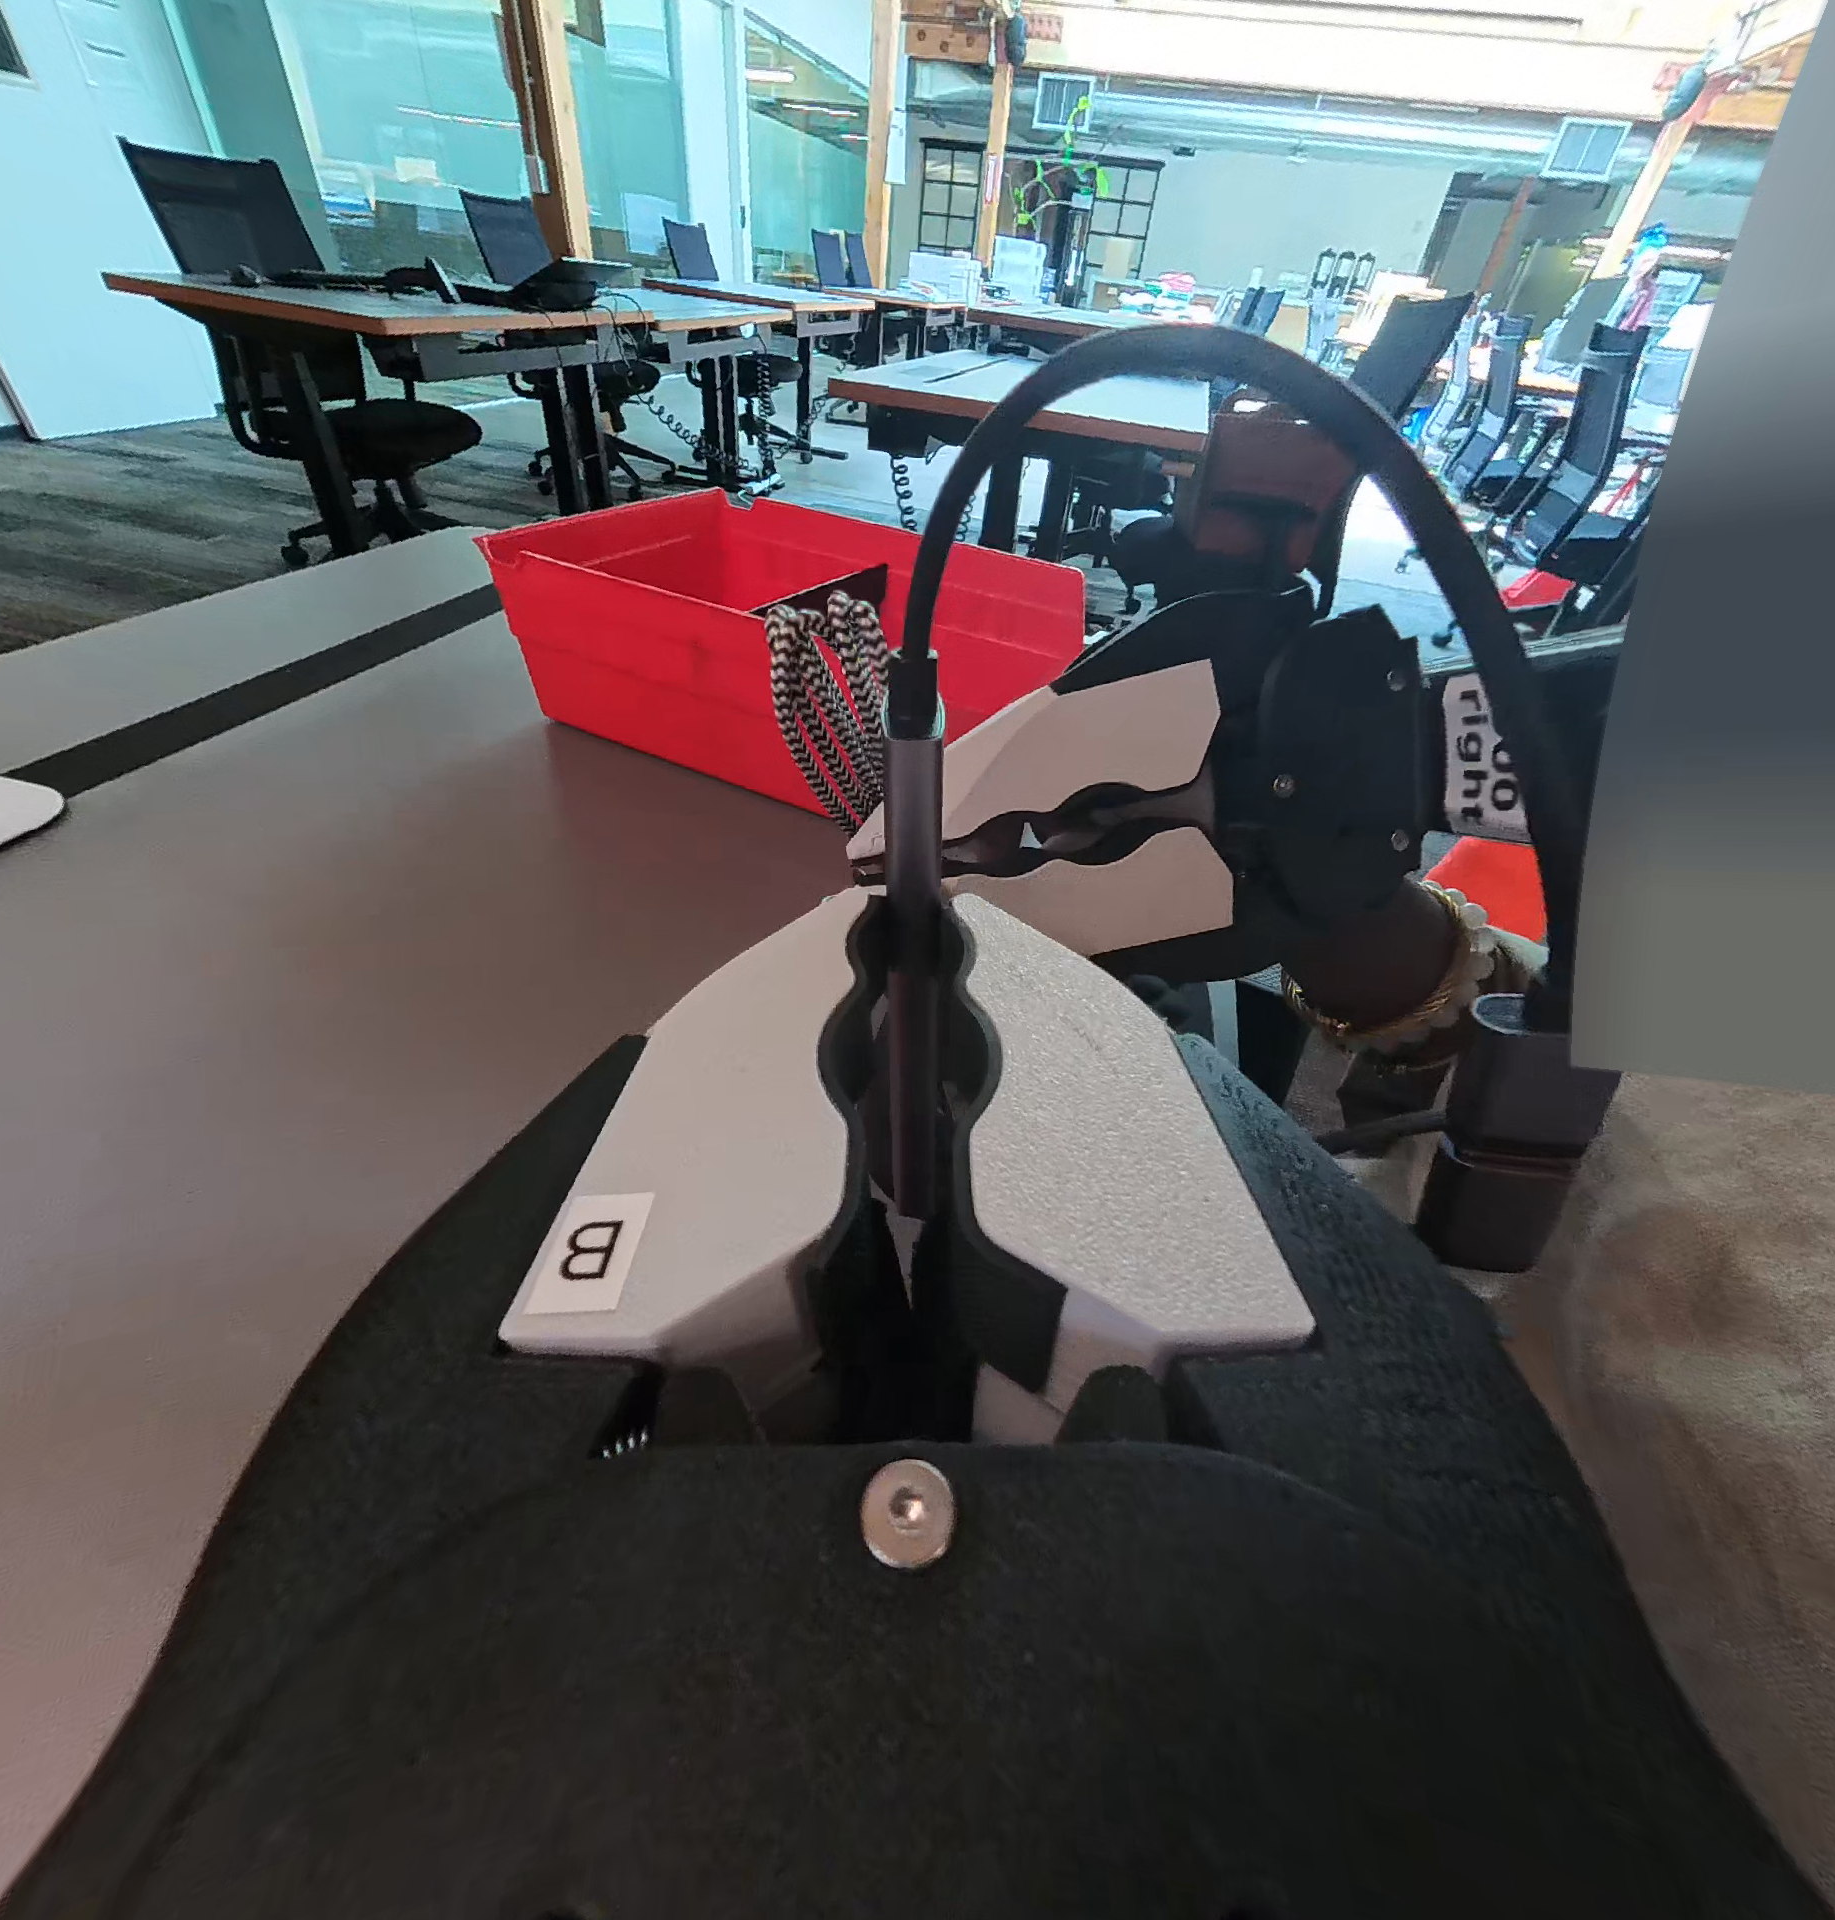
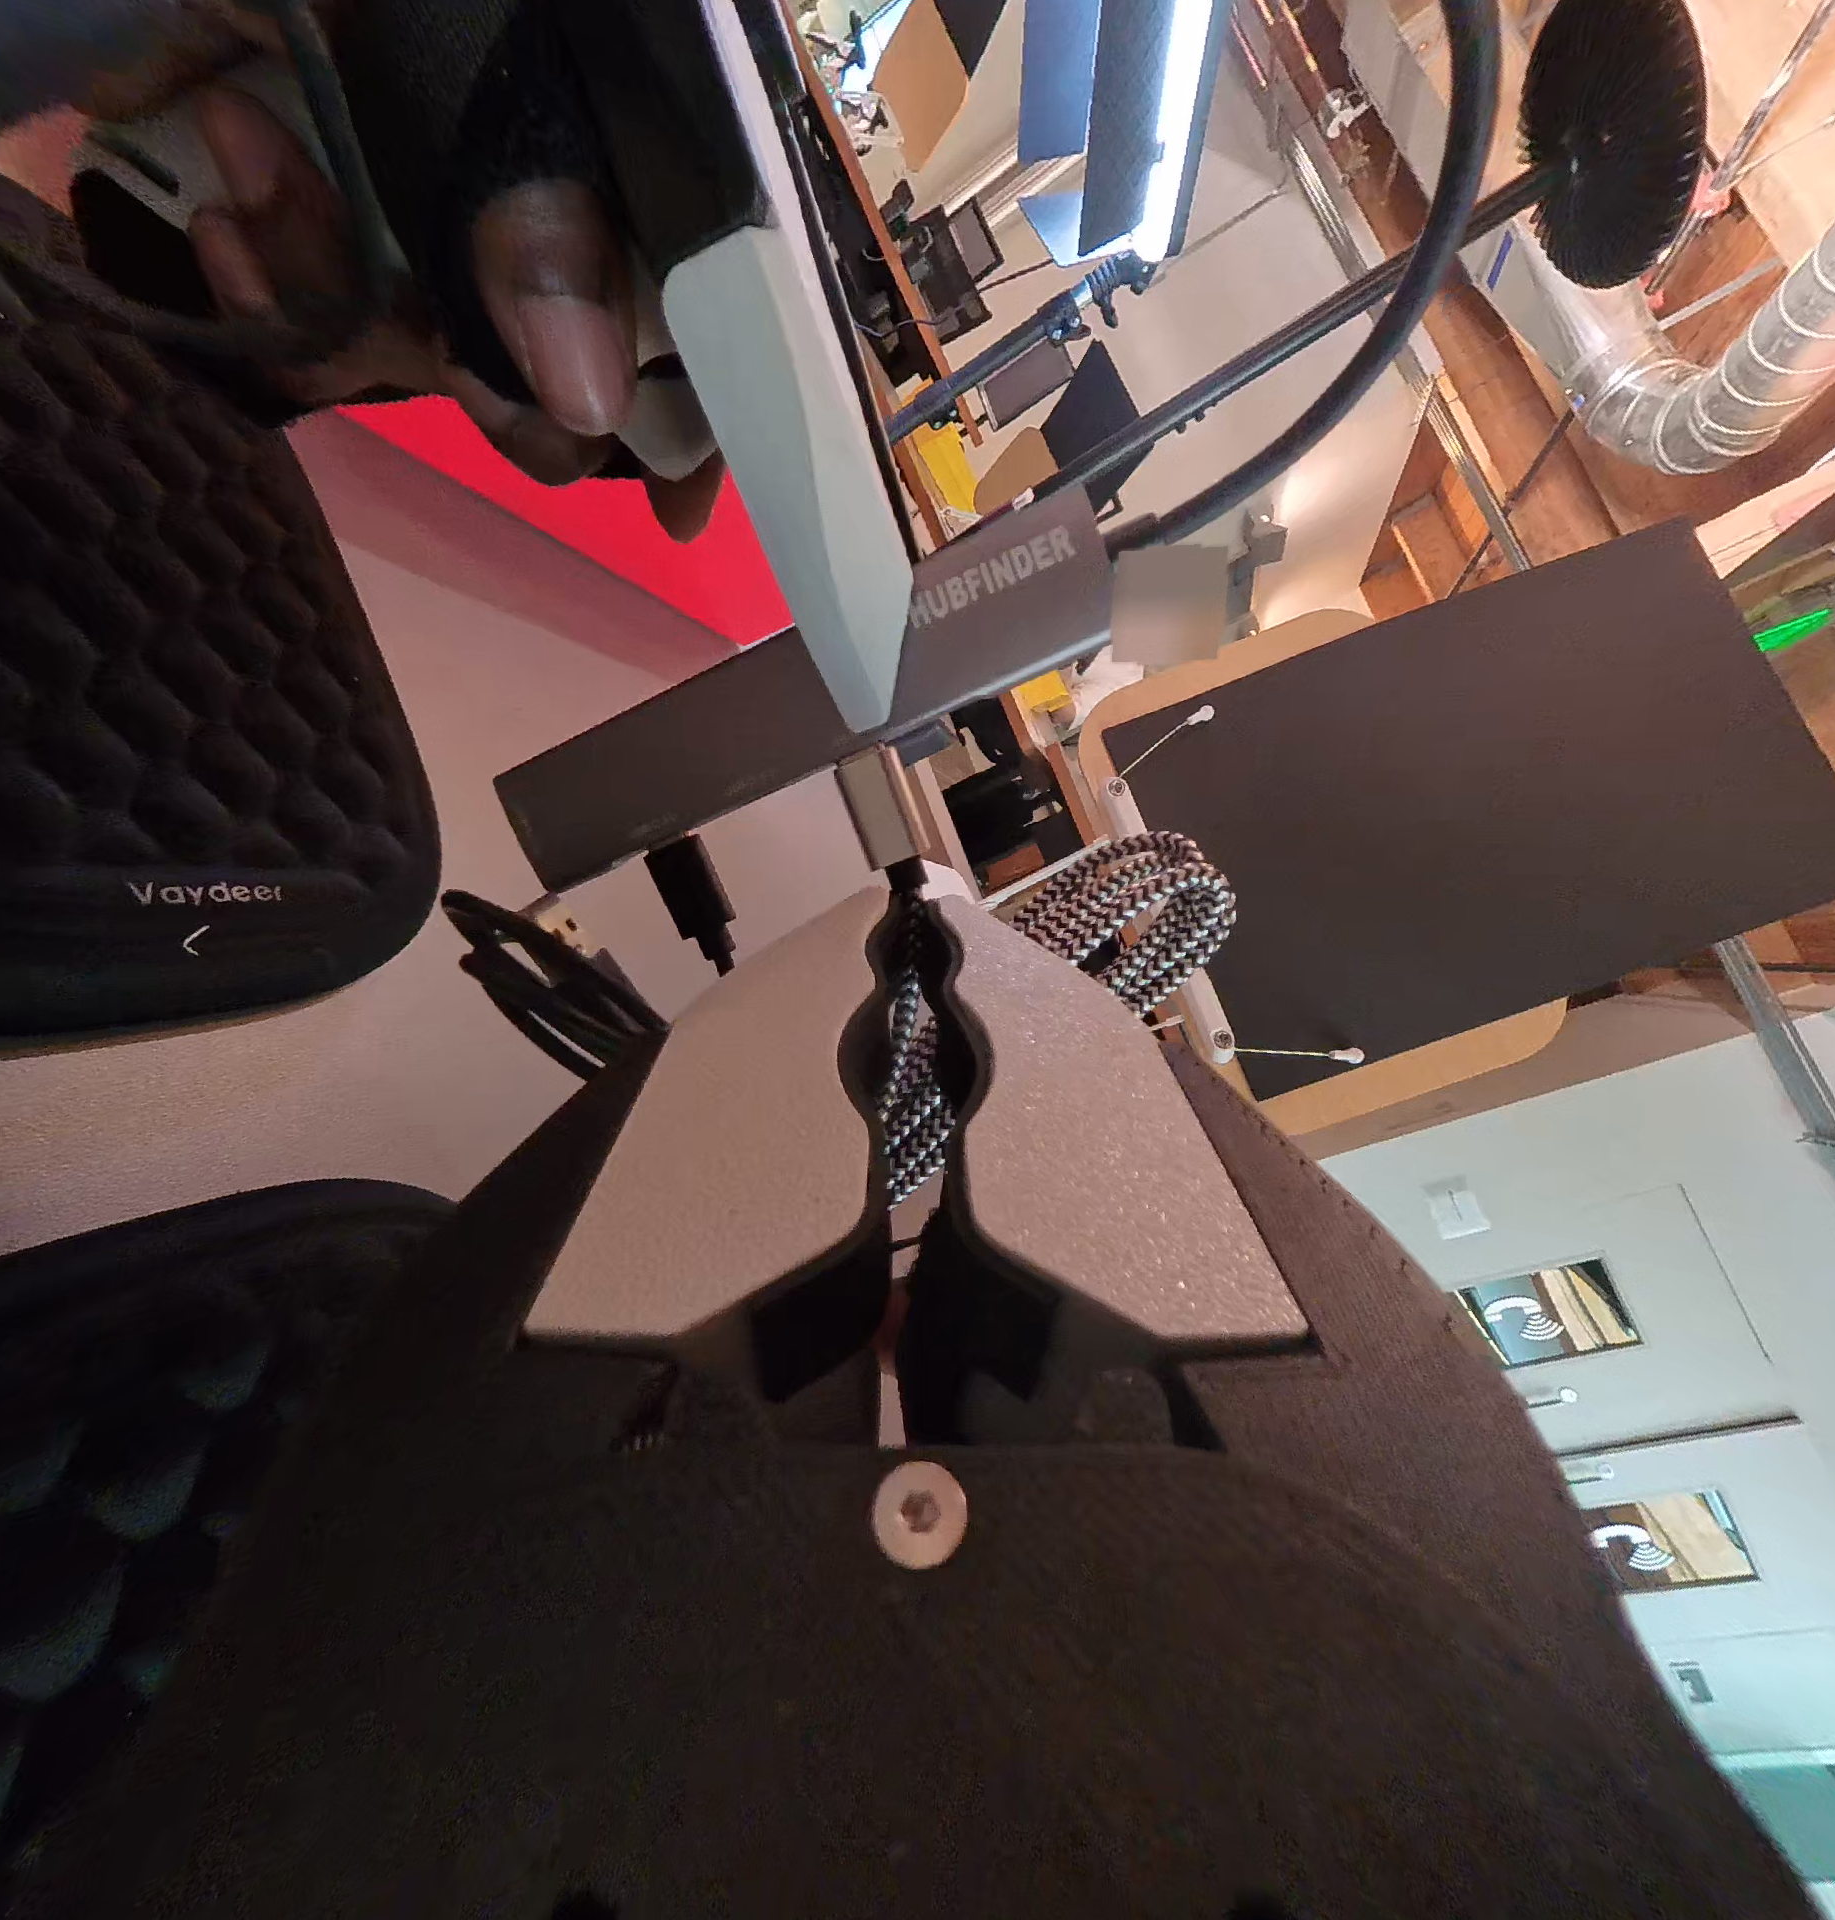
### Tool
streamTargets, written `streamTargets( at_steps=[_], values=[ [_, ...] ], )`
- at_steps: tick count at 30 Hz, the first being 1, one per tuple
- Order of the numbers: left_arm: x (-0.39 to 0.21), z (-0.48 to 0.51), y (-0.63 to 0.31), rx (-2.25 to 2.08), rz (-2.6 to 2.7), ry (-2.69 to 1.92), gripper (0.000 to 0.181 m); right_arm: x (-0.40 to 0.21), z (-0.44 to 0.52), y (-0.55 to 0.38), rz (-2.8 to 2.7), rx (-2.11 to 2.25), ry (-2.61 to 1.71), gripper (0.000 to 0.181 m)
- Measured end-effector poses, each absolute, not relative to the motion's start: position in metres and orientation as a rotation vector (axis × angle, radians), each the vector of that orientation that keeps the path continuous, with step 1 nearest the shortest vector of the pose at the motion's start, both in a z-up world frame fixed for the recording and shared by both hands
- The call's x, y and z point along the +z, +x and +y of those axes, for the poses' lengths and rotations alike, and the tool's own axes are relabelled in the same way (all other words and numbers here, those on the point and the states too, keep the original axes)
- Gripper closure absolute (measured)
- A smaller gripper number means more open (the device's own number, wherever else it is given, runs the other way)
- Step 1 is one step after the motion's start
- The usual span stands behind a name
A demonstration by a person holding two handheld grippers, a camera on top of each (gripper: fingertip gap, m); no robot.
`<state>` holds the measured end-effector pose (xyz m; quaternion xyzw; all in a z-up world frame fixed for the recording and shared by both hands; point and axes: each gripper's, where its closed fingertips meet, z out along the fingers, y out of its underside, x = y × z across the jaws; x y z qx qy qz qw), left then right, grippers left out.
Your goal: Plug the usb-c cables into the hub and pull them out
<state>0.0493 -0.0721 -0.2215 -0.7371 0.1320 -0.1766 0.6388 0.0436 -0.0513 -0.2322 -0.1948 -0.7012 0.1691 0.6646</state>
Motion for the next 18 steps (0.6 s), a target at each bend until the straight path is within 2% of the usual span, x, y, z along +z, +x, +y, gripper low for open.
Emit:
streamTargets(
  at_steps=[3,5,6,9,17,18],
  values=[
    [-0.218,-0.074,0.047,-0.418,0.294,-1.666,0.176,-0.232,-0.039,0.047,-1.577,0.321,-0.478,0.180],
    [-0.174,-0.109,0.014,-0.480,0.166,-1.438,0.181,-0.250,0.039,0.063,-1.555,0.001,-0.690,0.179],
    [-0.161,-0.129,-0.006,-0.479,0.135,-1.366,0.181,-0.260,0.053,0.069,-1.585,0.081,-0.742,0.179],
    [-0.174,-0.123,0.001,-0.364,0.199,-1.467,0.181,-0.249,0.017,0.060,-1.589,0.383,-0.671,0.180],
    [-0.229,-0.069,0.028,-0.285,0.313,-1.625,0.180,-0.243,-0.021,0.047,-1.589,0.405,-0.586,0.180],
    [-0.230,-0.066,0.027,-0.264,0.313,-1.602,0.142,-0.241,-0.025,0.047,-1.586,0.428,-0.575,0.180]
  ],
)
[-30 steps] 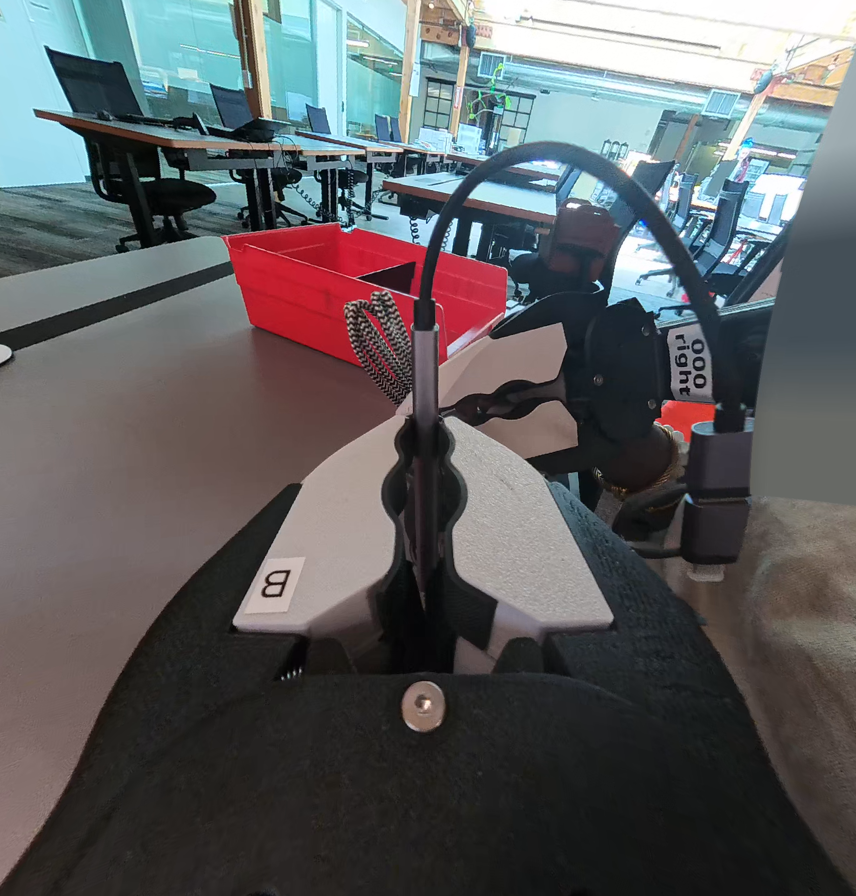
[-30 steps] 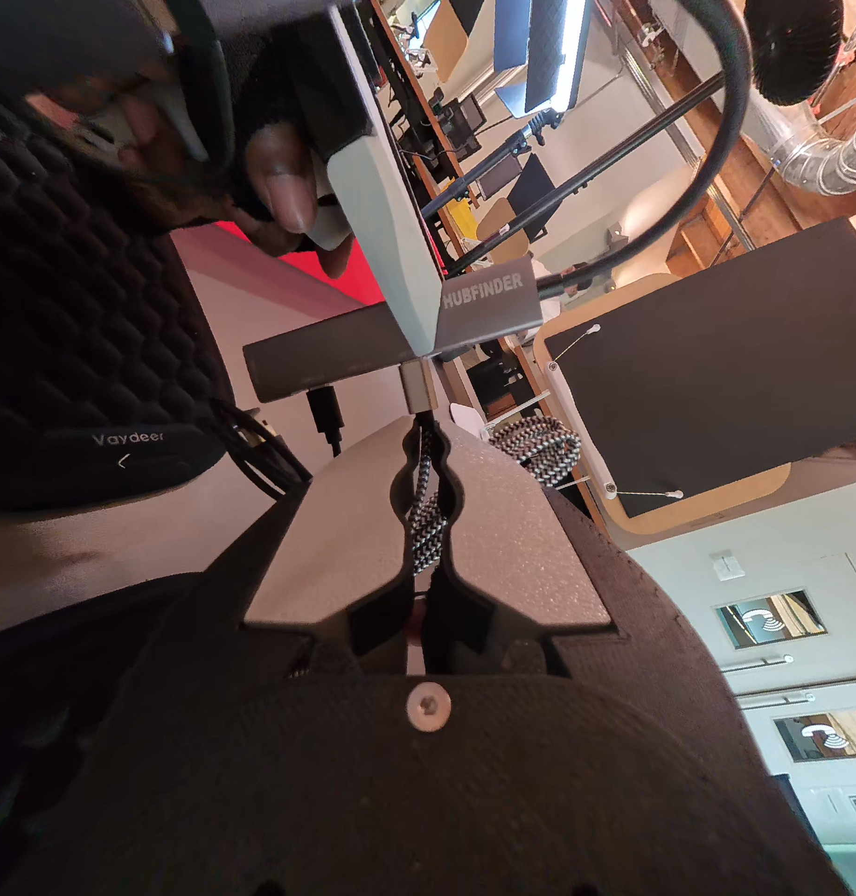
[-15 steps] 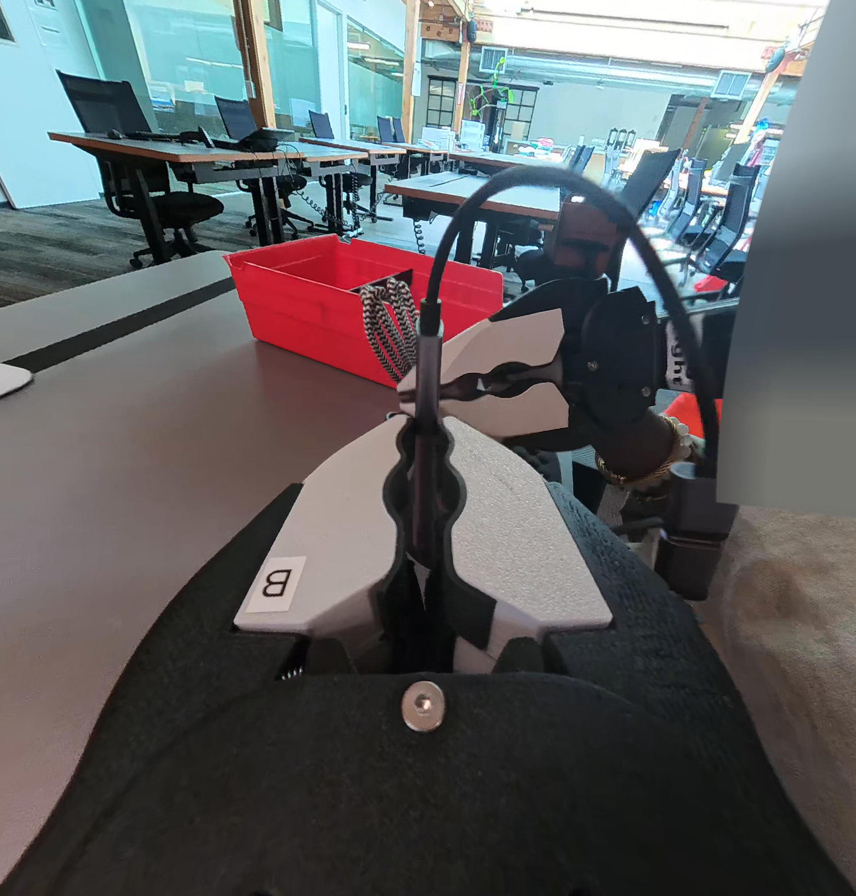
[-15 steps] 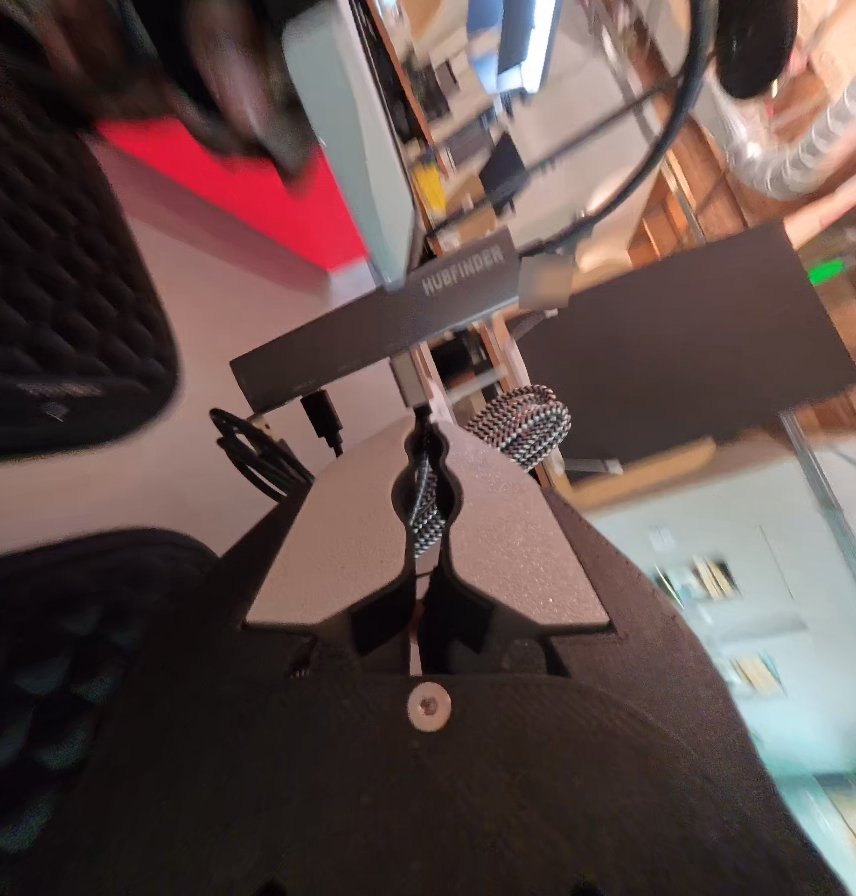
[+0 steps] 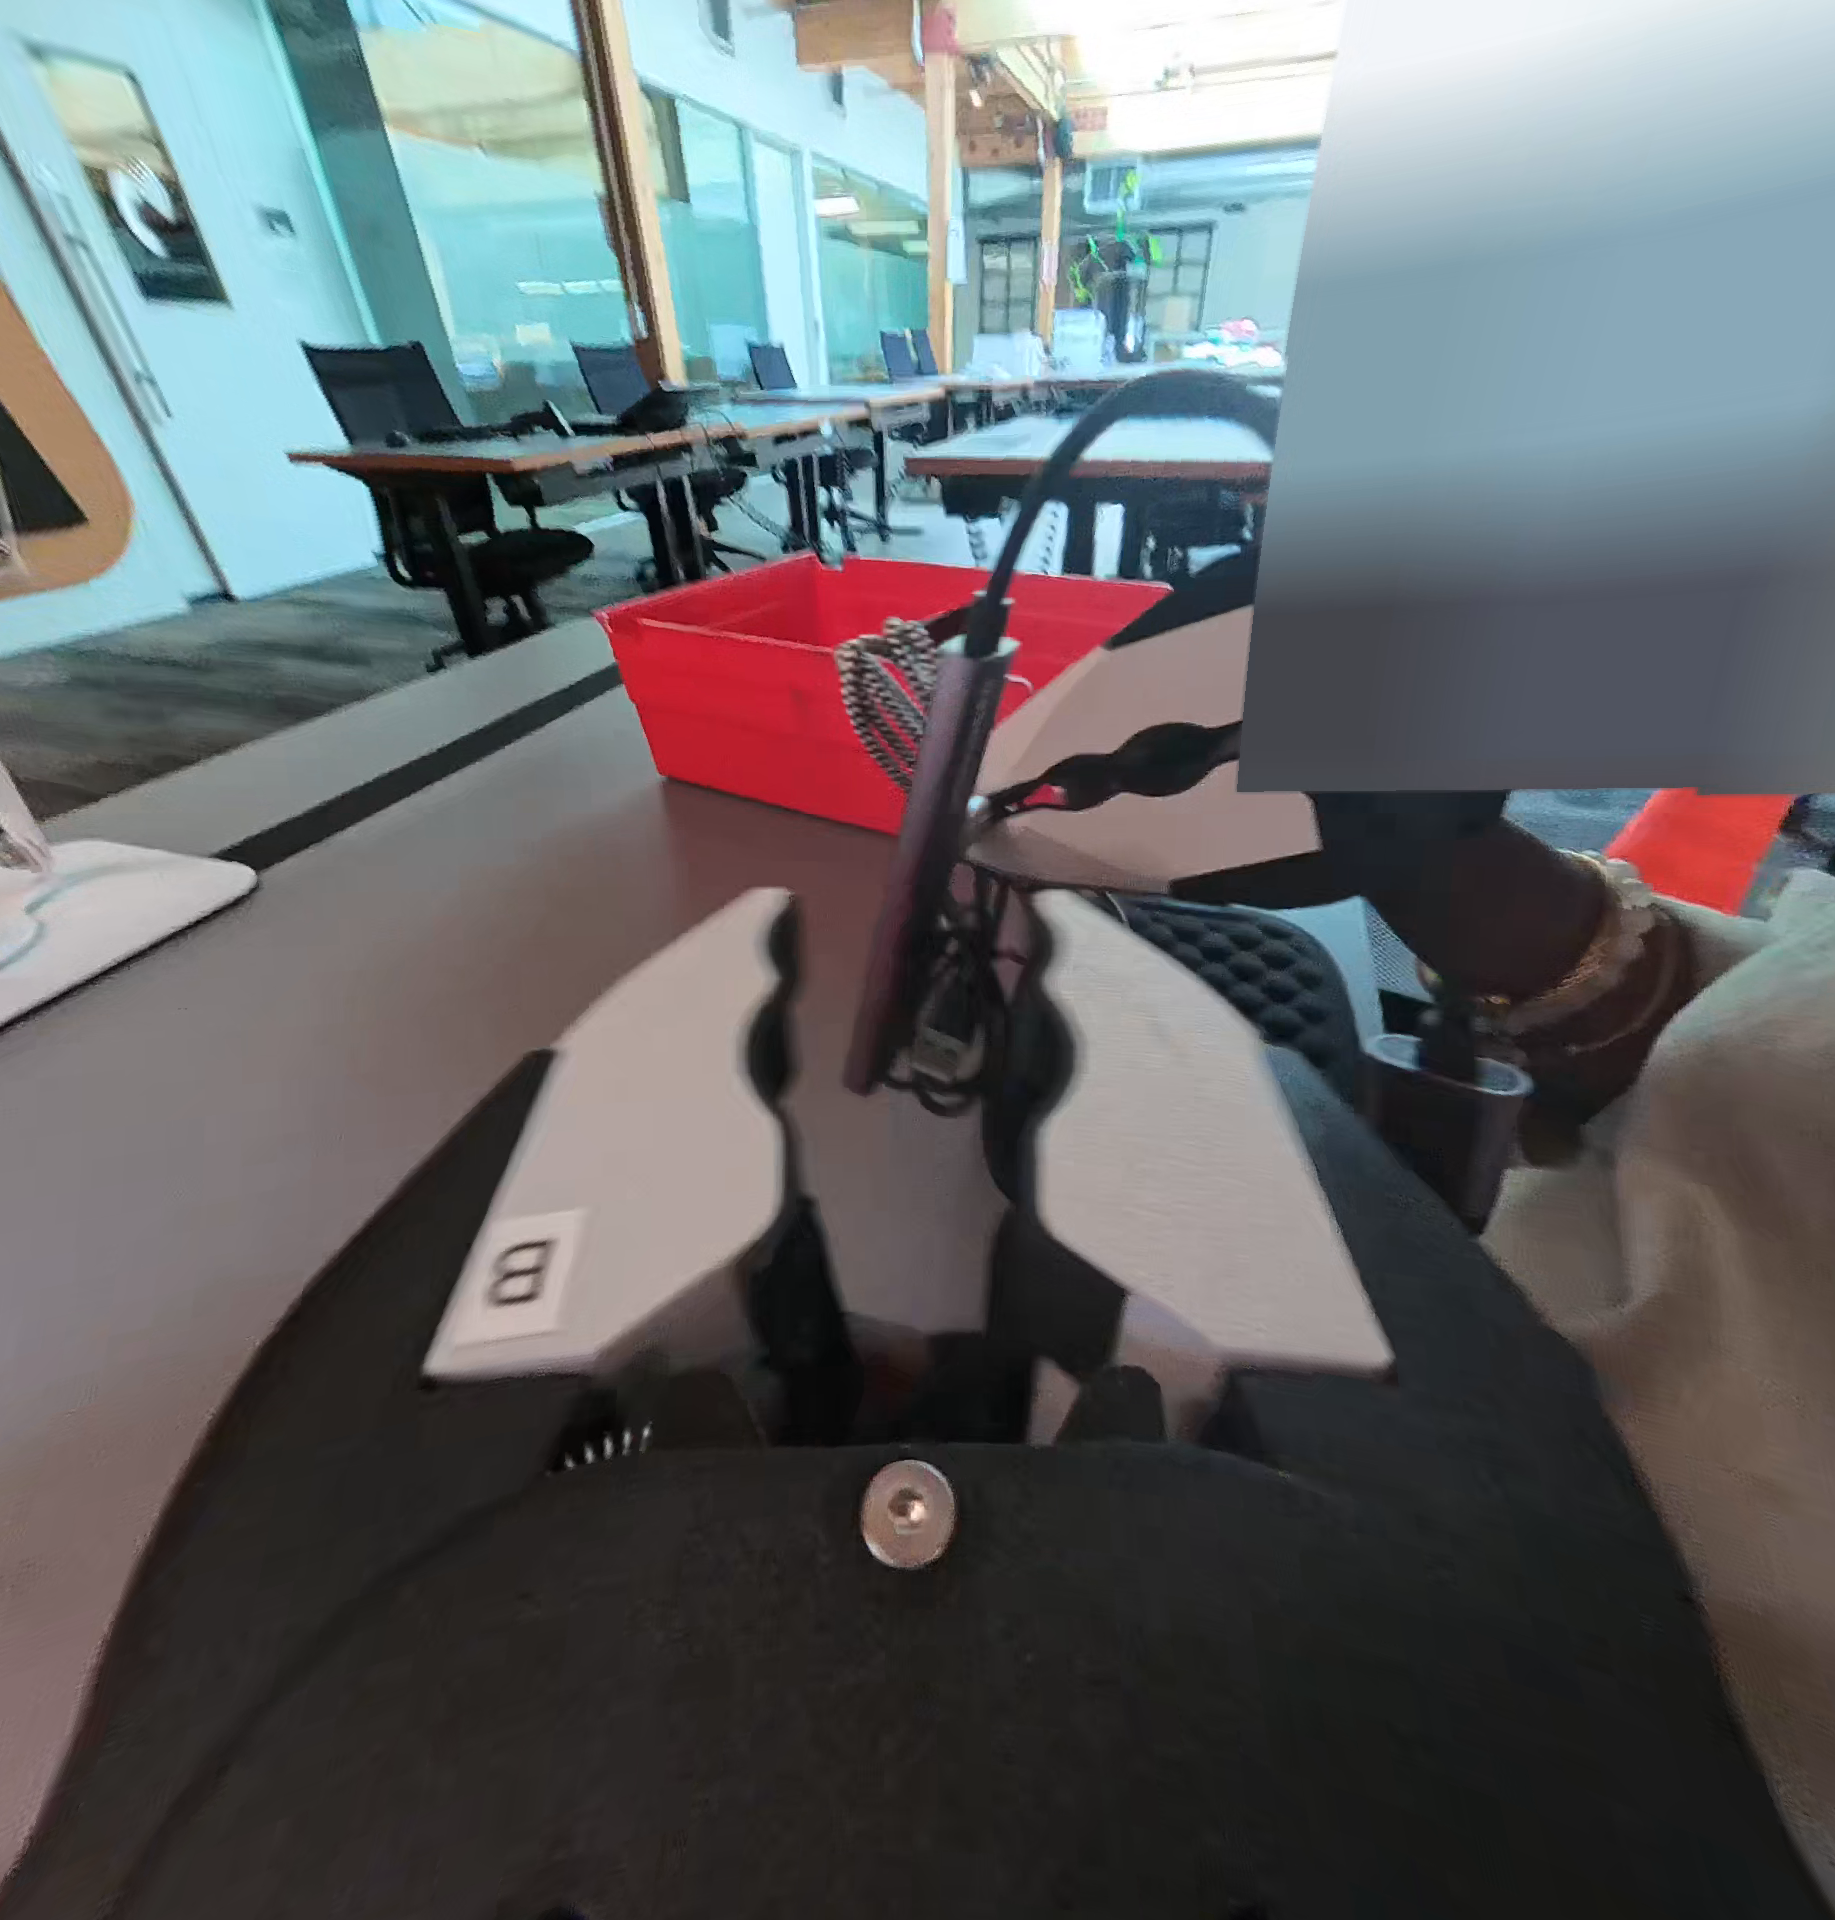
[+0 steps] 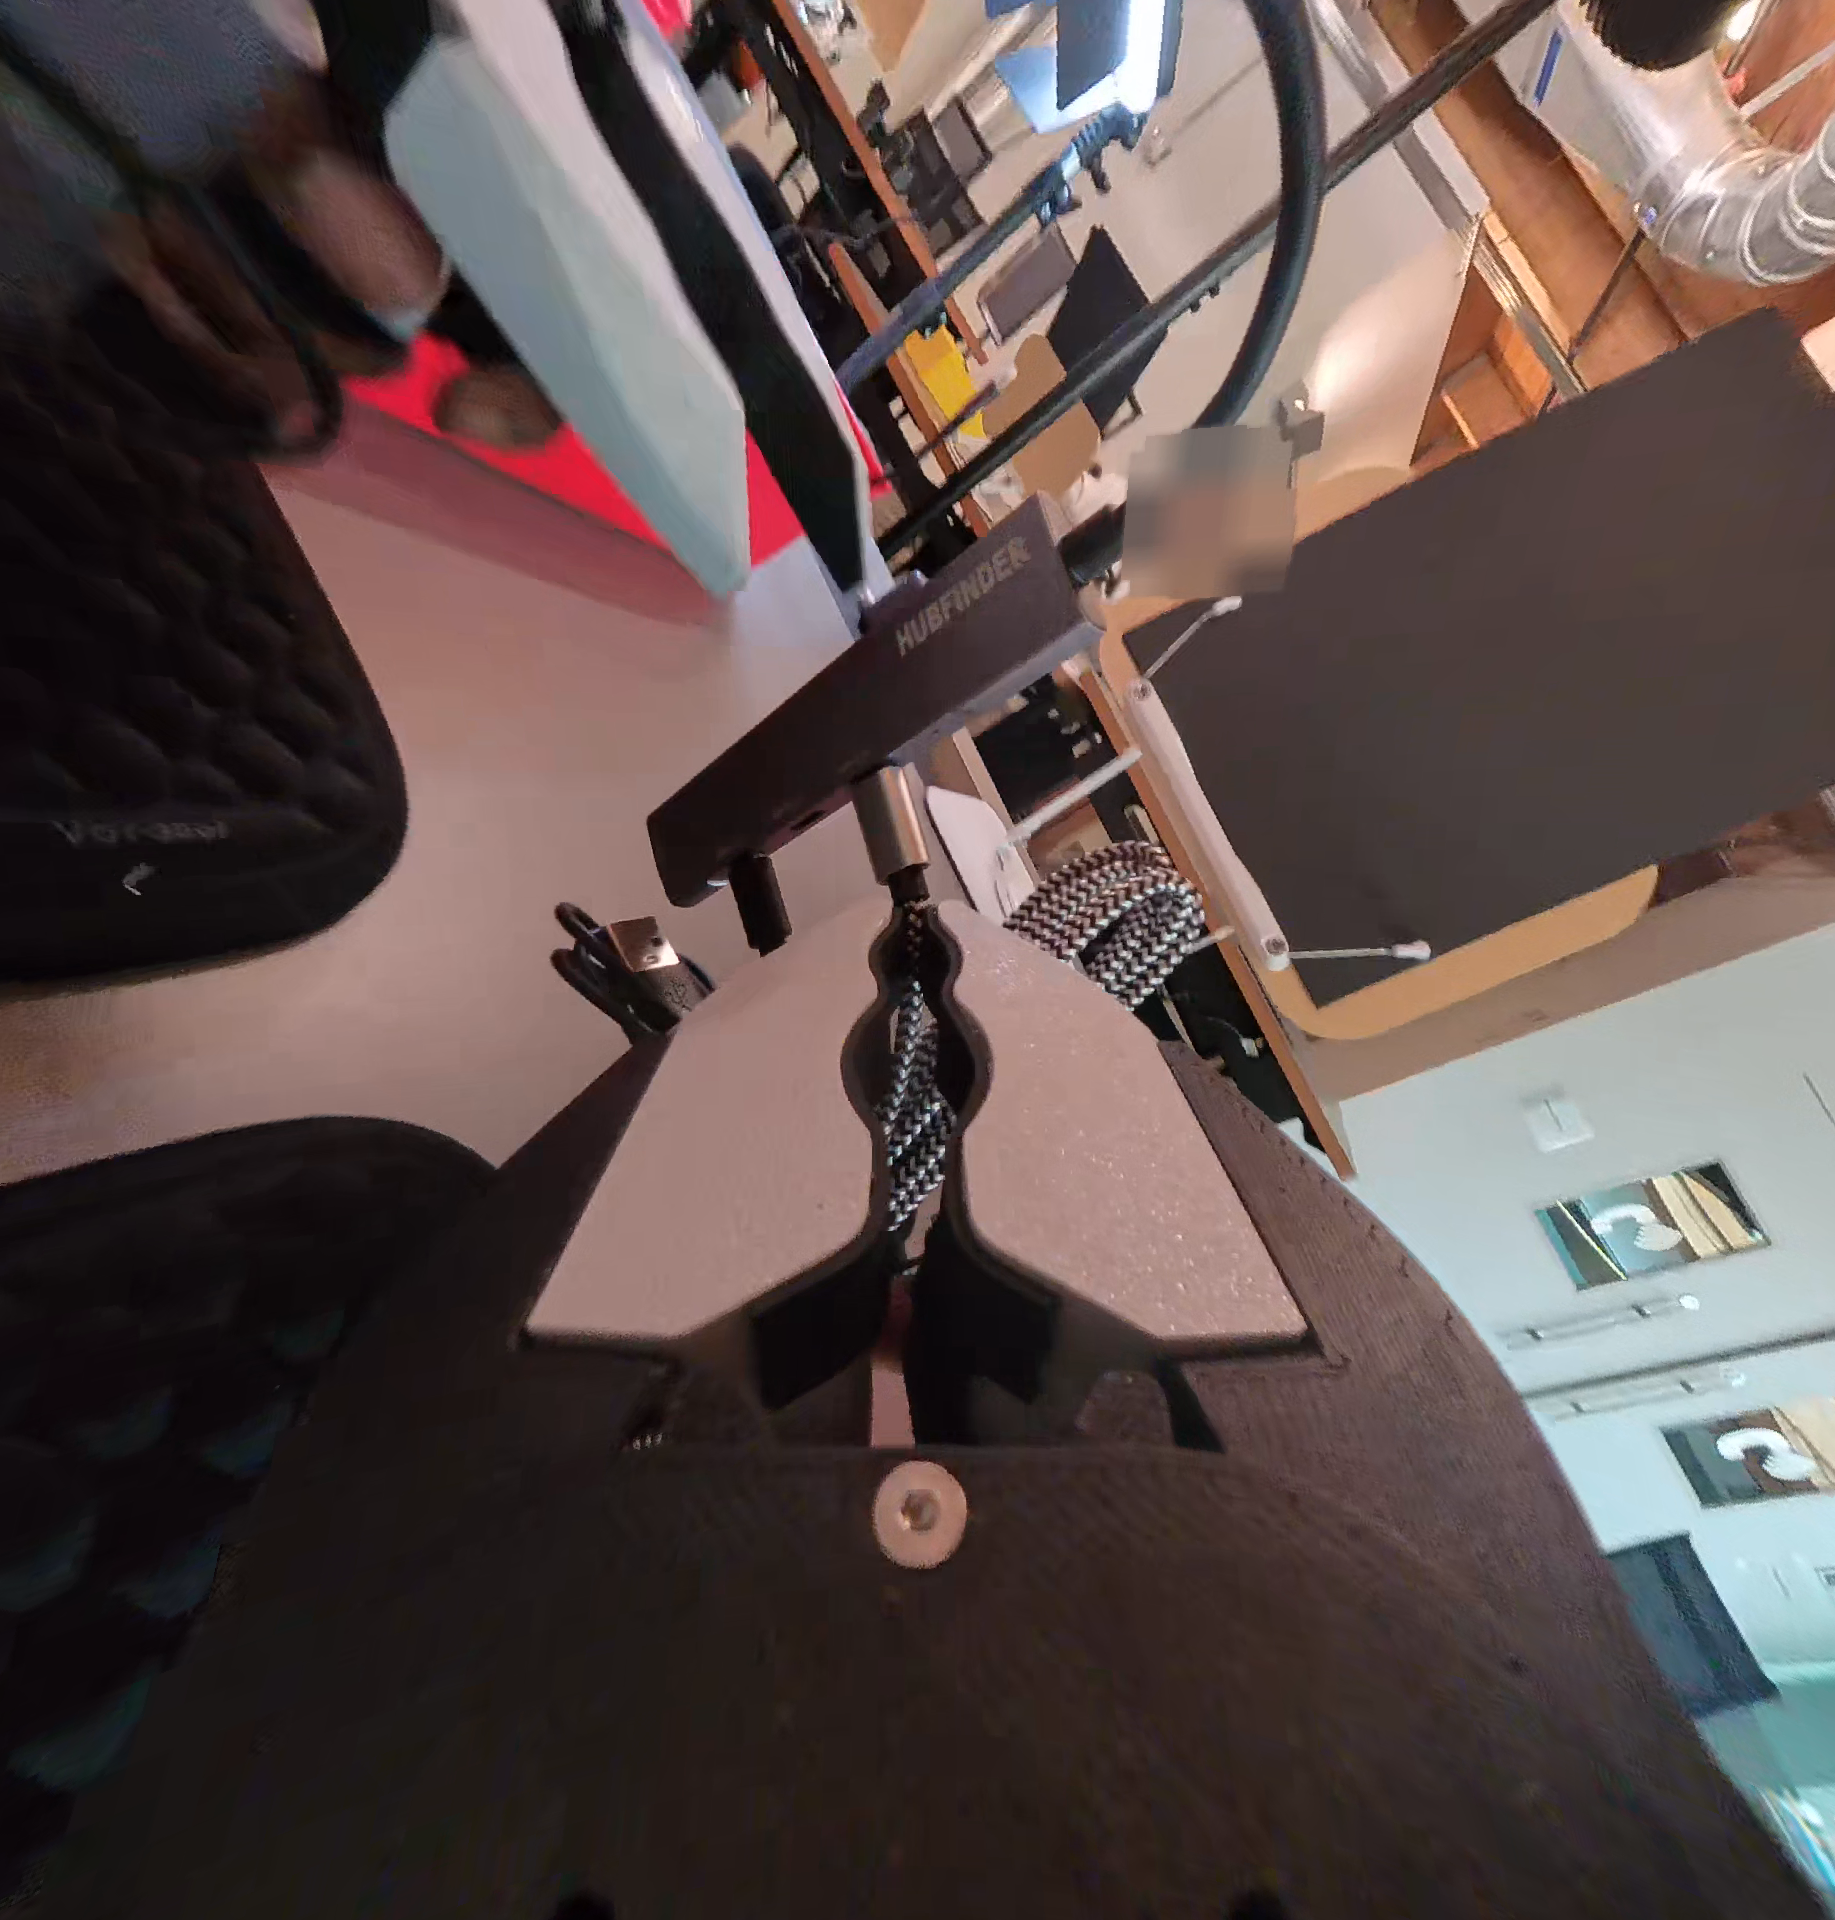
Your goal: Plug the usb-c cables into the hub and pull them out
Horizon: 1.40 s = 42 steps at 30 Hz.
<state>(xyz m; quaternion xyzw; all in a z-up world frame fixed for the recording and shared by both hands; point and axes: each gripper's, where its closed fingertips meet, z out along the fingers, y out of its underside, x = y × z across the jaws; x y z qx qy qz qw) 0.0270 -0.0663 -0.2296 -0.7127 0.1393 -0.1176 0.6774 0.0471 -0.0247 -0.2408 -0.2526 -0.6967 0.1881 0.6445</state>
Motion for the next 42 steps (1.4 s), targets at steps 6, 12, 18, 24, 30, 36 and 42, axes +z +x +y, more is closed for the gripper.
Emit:
streamTargets(
  at_steps=[6,12,18,24,30,36,42],
  values=[
    [-0.233,-0.072,0.046,-0.183,0.537,-1.512,0.146,-0.241,-0.056,0.048,-1.635,0.617,-0.505,0.180],
    [-0.229,-0.077,0.052,-0.248,0.540,-1.478,0.174,-0.239,-0.066,0.047,-1.638,0.709,-0.504,0.180],
    [-0.230,-0.068,0.044,-0.466,0.297,-1.556,0.174,-0.238,-0.053,0.038,-1.538,0.405,-0.433,0.162],
    [-0.235,-0.064,0.048,-0.471,0.239,-1.657,0.174,-0.245,-0.053,0.028,-1.489,0.159,-0.343,0.153],
    [-0.241,-0.063,0.051,-0.414,0.247,-1.727,0.174,-0.246,-0.055,0.024,-1.473,0.102,-0.317,0.156],
    [-0.255,-0.061,0.050,-0.403,0.250,-1.803,0.174,-0.257,-0.055,0.022,-1.522,0.114,-0.343,0.171],
    [-0.245,-0.052,0.046,-0.286,0.213,-1.693,0.175,-0.250,-0.042,0.019,-1.483,0.198,-0.489,0.173]
  ],
)
